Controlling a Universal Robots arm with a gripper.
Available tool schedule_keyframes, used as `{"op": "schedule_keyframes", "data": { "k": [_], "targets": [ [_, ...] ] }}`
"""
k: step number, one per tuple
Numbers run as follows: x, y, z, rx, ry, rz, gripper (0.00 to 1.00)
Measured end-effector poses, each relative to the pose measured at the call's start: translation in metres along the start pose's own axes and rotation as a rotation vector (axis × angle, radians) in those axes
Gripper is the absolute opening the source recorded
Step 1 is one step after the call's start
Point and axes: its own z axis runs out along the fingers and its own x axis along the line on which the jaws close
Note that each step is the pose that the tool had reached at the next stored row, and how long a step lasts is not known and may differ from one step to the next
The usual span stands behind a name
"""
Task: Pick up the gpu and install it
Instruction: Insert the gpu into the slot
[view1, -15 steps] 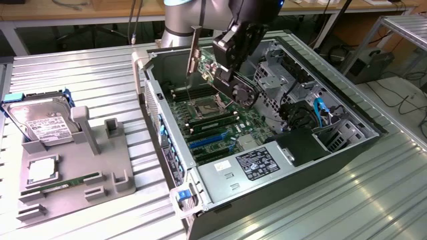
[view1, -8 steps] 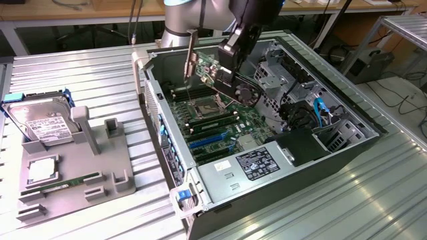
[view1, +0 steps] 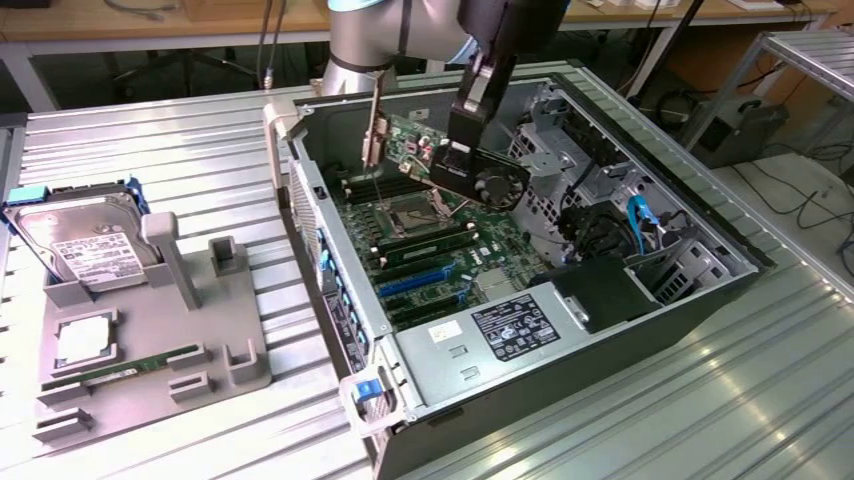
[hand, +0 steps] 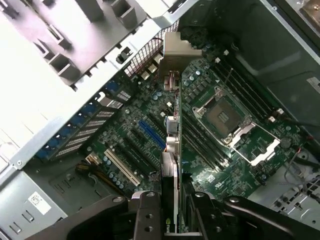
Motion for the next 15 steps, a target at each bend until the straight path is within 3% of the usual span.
{"op": "schedule_keyframes", "data": {
  "k": [15],
  "targets": [
    [-0.0001,-0.0004,0.008,0.0079,0.0112,-0.327,0.26]
  ]
}}
